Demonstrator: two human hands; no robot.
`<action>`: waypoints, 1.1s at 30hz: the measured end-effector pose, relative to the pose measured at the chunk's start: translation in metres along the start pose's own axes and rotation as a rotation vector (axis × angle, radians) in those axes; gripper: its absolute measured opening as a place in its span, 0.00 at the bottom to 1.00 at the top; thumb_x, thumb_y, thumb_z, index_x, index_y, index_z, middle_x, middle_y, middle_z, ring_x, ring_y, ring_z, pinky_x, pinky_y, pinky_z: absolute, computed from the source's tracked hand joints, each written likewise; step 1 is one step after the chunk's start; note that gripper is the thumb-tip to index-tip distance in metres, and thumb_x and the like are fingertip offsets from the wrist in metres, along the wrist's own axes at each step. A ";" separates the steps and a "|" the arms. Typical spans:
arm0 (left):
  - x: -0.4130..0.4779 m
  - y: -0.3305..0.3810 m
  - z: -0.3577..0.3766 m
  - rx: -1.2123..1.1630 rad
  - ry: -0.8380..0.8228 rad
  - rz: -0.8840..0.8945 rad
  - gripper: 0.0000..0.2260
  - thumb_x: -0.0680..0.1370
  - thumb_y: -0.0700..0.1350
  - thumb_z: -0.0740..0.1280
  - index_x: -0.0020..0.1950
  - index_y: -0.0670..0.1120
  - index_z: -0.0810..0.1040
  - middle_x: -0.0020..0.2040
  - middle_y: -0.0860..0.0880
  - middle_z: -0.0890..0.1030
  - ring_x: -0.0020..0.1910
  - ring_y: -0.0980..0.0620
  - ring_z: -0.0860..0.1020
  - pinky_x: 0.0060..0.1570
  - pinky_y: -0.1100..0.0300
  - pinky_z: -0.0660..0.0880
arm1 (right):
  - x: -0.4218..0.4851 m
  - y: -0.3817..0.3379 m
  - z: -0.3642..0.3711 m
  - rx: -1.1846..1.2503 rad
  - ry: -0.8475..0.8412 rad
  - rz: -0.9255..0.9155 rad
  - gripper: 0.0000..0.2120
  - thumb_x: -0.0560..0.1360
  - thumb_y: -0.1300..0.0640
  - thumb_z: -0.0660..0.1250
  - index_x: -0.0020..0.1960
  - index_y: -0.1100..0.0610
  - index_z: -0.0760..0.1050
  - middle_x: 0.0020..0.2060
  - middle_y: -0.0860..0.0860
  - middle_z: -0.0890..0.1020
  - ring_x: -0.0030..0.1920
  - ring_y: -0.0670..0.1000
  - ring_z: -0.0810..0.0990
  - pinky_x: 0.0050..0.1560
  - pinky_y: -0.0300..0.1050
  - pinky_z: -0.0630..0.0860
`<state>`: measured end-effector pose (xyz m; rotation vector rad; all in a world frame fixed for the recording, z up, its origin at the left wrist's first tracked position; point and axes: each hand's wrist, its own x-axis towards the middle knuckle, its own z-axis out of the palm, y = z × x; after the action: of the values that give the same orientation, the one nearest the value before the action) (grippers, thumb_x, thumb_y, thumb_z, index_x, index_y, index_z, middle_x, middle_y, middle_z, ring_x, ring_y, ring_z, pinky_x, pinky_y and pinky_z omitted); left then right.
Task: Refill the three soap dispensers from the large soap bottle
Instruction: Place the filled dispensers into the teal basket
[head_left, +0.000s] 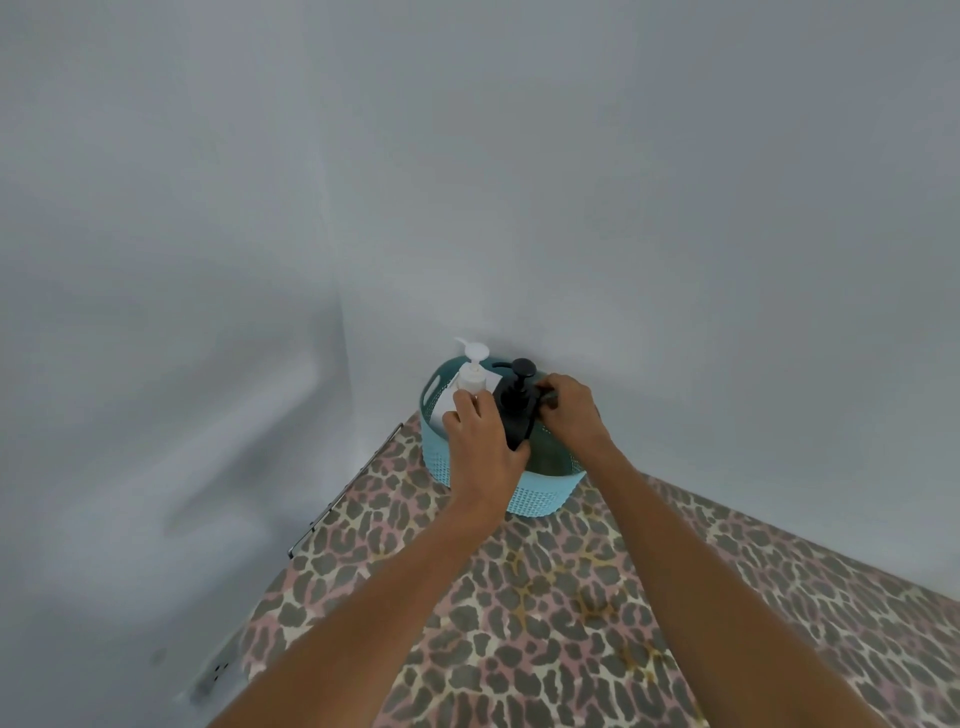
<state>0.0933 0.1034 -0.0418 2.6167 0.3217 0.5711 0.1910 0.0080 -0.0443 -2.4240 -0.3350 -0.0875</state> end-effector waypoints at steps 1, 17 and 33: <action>0.000 0.000 0.000 0.010 0.000 0.004 0.25 0.74 0.53 0.65 0.64 0.40 0.62 0.63 0.41 0.64 0.56 0.45 0.66 0.58 0.56 0.64 | 0.000 0.000 -0.001 0.000 -0.009 -0.010 0.16 0.72 0.71 0.60 0.59 0.64 0.74 0.56 0.61 0.78 0.55 0.58 0.76 0.53 0.40 0.68; -0.024 0.008 -0.025 -0.366 -0.058 0.025 0.15 0.74 0.41 0.66 0.59 0.39 0.69 0.58 0.41 0.69 0.56 0.45 0.68 0.54 0.62 0.62 | -0.068 0.001 -0.042 0.257 0.105 -0.013 0.14 0.74 0.65 0.64 0.60 0.60 0.75 0.52 0.56 0.80 0.43 0.47 0.77 0.45 0.35 0.74; -0.118 0.113 -0.013 -0.541 -0.197 0.166 0.16 0.76 0.41 0.65 0.63 0.41 0.71 0.61 0.43 0.75 0.60 0.48 0.73 0.57 0.60 0.68 | -0.220 0.076 -0.139 0.189 0.385 0.103 0.10 0.75 0.58 0.66 0.56 0.57 0.76 0.41 0.47 0.79 0.43 0.45 0.77 0.47 0.37 0.74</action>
<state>-0.0026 -0.0274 -0.0193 2.1568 -0.1050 0.3805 0.0023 -0.1844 -0.0181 -2.1733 -0.0407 -0.4487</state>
